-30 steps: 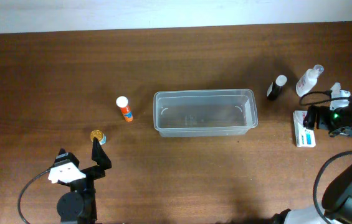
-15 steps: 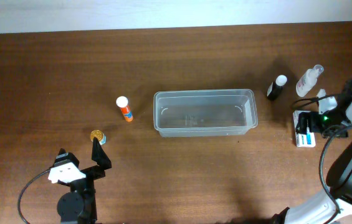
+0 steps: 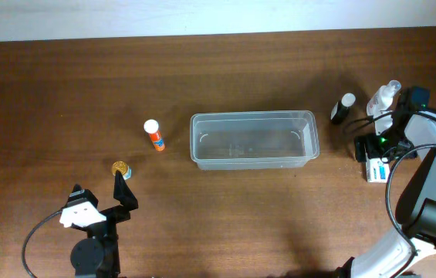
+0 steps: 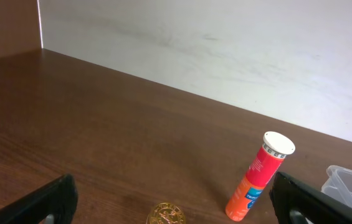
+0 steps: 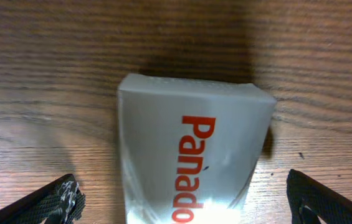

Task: Pack container
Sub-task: 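Move the right gripper over the white Panadol box and descend, then close the right gripper on the Panadol box and lift it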

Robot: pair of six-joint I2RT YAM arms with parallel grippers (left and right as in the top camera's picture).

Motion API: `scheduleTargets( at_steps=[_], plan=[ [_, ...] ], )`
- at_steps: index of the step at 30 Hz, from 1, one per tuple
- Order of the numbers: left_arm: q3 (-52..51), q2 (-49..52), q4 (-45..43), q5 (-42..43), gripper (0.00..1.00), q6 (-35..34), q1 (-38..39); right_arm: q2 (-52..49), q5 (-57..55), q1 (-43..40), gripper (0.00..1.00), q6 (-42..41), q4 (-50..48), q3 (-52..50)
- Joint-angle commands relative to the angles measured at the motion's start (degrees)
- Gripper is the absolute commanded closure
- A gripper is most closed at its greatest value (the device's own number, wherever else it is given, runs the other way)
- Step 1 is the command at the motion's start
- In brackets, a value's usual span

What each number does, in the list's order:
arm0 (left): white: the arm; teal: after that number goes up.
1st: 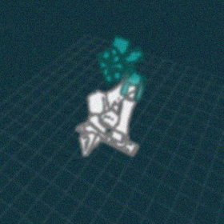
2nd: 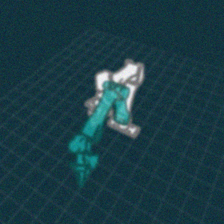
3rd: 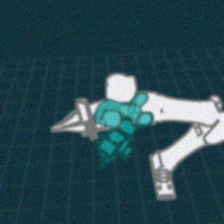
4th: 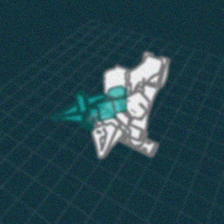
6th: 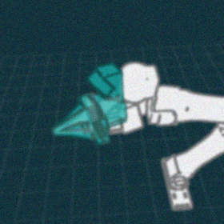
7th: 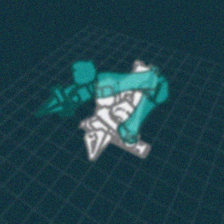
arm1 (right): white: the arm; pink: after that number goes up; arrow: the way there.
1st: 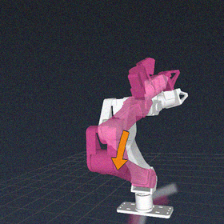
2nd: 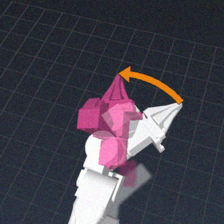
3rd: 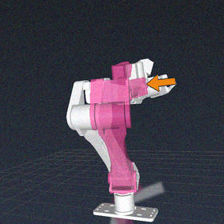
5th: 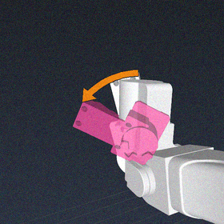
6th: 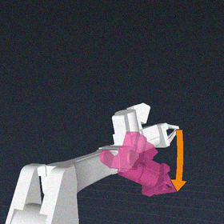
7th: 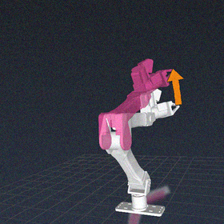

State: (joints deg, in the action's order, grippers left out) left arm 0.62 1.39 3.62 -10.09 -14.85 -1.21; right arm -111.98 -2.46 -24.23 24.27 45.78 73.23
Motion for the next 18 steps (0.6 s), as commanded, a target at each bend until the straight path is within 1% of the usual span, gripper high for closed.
scheduleTargets(
  at_steps=[1, 9, 15, 18],
  plan=[
    [-0.1, -0.2, 0.1, -0.6, 0.01, -0.3, -0.3, -1.8, -1.2, -0.7, 0.02, 0.4, -0.1, 0.6],
    [-0.1, -0.2, 0.1, -0.6, 0.01, -0.3, -0.3, -2.7, -1.2, -0.6, 0.00, 0.4, -2.0, -0.7],
    [-0.1, -0.2, 0.1, -0.6, 0.01, -0.3, -0.3, -2.7, 0.4, -0.6, 0.23, 0.3, -1.8, -0.7],
    [-0.1, -0.2, 0.1, -0.6, 0.01, -0.3, -0.3, -2.7, 2.6, -0.6, 0.25, 0.3, -1.5, -0.7]
  ],
)
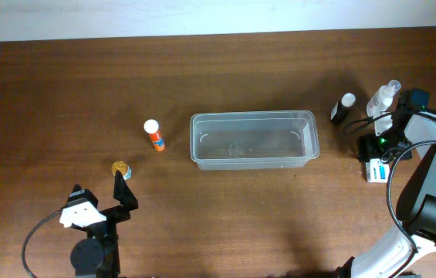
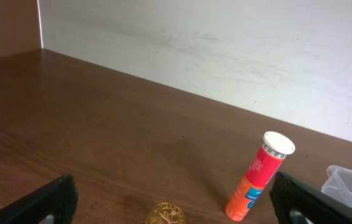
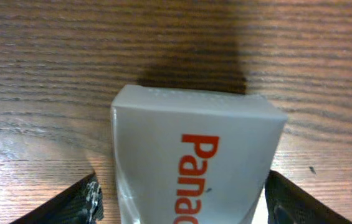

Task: Pack container
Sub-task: 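Close the right gripper on the Panadol box and lift it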

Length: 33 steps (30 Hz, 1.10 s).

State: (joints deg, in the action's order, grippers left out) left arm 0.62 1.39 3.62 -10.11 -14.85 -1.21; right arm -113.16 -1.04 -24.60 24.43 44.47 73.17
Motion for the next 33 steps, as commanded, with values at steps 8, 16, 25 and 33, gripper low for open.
scheduleTargets(
  at_steps=[8, 16, 25, 33],
  plan=[
    [-0.1, -0.2, 0.1, -0.6, 0.01, -0.3, -0.3, -1.5, 2.1, -0.2, 0.47, 0.1, 0.3, -0.6],
    [-0.1, -0.2, 0.1, -0.6, 0.01, -0.3, -0.3, -1.5, 2.1, -0.2, 0.49, -1.6, 0.4, -0.5],
    [-0.1, -0.2, 0.1, -0.6, 0.01, -0.3, -0.3, -1.0, 2.1, -0.2, 0.59, -5.1, 3.7, 2.6],
    [-0.1, -0.2, 0.1, -0.6, 0.01, -0.3, -0.3, 2.1, 2.3, -0.2, 0.62, -8.7, 6.6, 5.5]
  ],
)
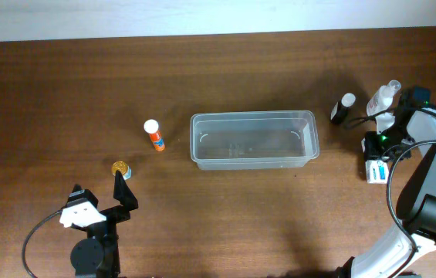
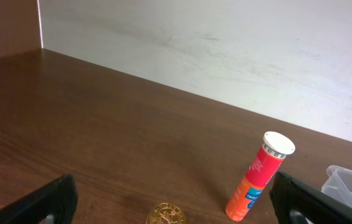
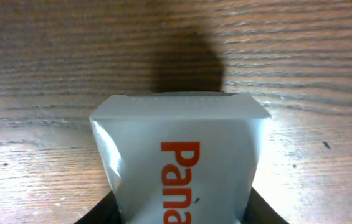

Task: Pack container
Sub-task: 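Close the right gripper on the Panadol box and lift it, then carry the Panadol box left over the clear container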

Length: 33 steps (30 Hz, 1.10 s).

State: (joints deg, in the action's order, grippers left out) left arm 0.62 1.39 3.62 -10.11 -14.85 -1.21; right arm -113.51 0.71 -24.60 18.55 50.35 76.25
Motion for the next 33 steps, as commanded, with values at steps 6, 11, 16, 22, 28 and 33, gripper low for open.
scheduleTargets(
  at_steps=[6, 11, 16, 22, 28, 33],
  plan=[
    [-0.1, -0.2, 0.1, -0.6, 0.01, -0.3, -0.3, 8.3, 4.9, -0.1, 0.62, -2.8, 2.7, 3.6],
    [-0.1, -0.2, 0.1, -0.6, 0.01, -0.3, -0.3, 15.6, 8.3, -0.1, 0.62, -2.8, 2.9, 3.6],
    [-0.1, -0.2, 0.1, -0.6, 0.01, -0.3, -0.3, 24.1, 11.1, -0.1, 0.62, -3.0, 2.3, 3.6],
    [-0.1, -0.2, 0.1, -0.6, 0.01, -0.3, -0.3, 32.6, 20.5, 2.8, 0.62, -6.1, 0.5, 3.6],
    [-0.1, -0.2, 0.1, -0.6, 0.01, -0.3, -0.3, 35.2, 22.0, 13.9, 0.62, -11.0, -1.2, 3.6],
    [-0.1, -0.2, 0.1, -0.6, 0.01, -0.3, -0.3, 33.6, 18.3, 23.2, 0.61, -18.9, -3.3, 3.6]
  ],
)
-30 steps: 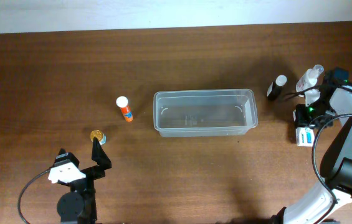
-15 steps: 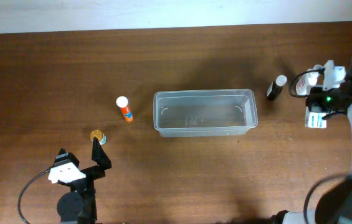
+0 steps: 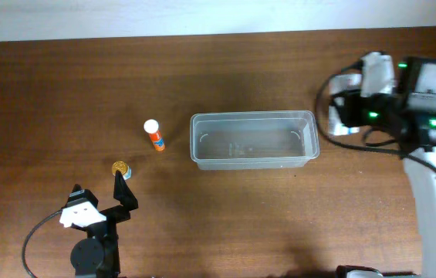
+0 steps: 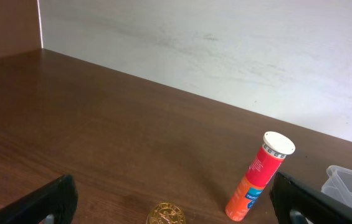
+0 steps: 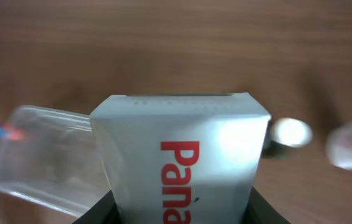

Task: Pack container
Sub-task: 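Carry the Panadol box left over the clear container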

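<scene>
A clear plastic container (image 3: 252, 139) lies mid-table. My right gripper (image 3: 346, 116) hangs in the air just right of the container's right end, shut on a white Panadol box (image 5: 182, 155) with red lettering. In the right wrist view the container (image 5: 42, 158) shows below and left of the box. An orange tube (image 3: 154, 135) with a white cap stands left of the container, and a small gold-lidded jar (image 3: 119, 167) sits nearer the front. My left gripper (image 3: 102, 205) rests open at the front left, with the jar (image 4: 166, 213) between its fingers' line and the tube (image 4: 260, 177) beyond.
A black bottle with a white cap (image 5: 290, 134) and a blurred clear spray bottle (image 5: 350, 146) stand on the wood to the right of the container, under the right arm in the overhead view. A white wall borders the table's far edge.
My right gripper was down on the table at the far right, shut on the Panadol box. Now it holds the box in the air next to the container's right end. The left arm has not moved.
My right gripper stood open around the Panadol box lying on the table at the far right. Its fingers then stood closer to the box, then shut on it. Now the box is off the table, beside the container's right end. The left gripper stayed open throughout.
</scene>
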Robot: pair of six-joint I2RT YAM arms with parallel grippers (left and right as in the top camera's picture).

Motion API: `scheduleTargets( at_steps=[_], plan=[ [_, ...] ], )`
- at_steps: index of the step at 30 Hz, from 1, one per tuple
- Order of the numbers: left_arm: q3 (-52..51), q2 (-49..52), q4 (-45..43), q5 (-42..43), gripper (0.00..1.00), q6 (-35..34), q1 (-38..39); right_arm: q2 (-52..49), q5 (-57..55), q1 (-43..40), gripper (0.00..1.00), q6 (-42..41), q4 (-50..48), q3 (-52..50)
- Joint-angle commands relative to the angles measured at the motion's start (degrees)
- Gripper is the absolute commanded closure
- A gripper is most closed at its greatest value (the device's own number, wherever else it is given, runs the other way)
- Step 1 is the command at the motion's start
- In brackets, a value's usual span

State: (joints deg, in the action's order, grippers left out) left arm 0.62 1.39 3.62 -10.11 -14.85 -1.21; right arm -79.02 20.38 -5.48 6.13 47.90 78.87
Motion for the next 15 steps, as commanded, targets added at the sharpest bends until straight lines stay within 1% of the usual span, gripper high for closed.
scheduleTargets(
  at_steps=[1, 4, 6, 9, 11, 15],
  plan=[
    [-0.1, -0.2, 0.1, -0.6, 0.01, -0.3, -0.3, -1.4, -1.6, 6.0, 0.61, -7.7, -1.4, 1.0],
    [-0.1, -0.2, 0.1, -0.6, 0.01, -0.3, -0.3, -3.2, -1.9, 10.6, 0.61, -8.4, -2.6, 1.0],
    [-0.1, -0.2, 0.1, -0.6, 0.01, -0.3, -0.3, -5.5, -6.4, 14.7, 0.61, -9.4, -2.6, 1.0],
    [-0.1, -0.2, 0.1, -0.6, 0.01, -0.3, -0.3, -8.6, -12.6, 18.3, 0.60, -14.2, -2.7, 1.0],
    [-0.1, -0.2, 0.1, -0.6, 0.01, -0.3, -0.3, -11.1, -13.8, 20.7, 0.53, -15.9, -3.2, 1.0],
    [-0.1, -0.2, 0.1, -0.6, 0.01, -0.3, -0.3, -15.8, -13.9, 24.5, 0.52, -20.0, -5.8, 1.0]
  ],
)
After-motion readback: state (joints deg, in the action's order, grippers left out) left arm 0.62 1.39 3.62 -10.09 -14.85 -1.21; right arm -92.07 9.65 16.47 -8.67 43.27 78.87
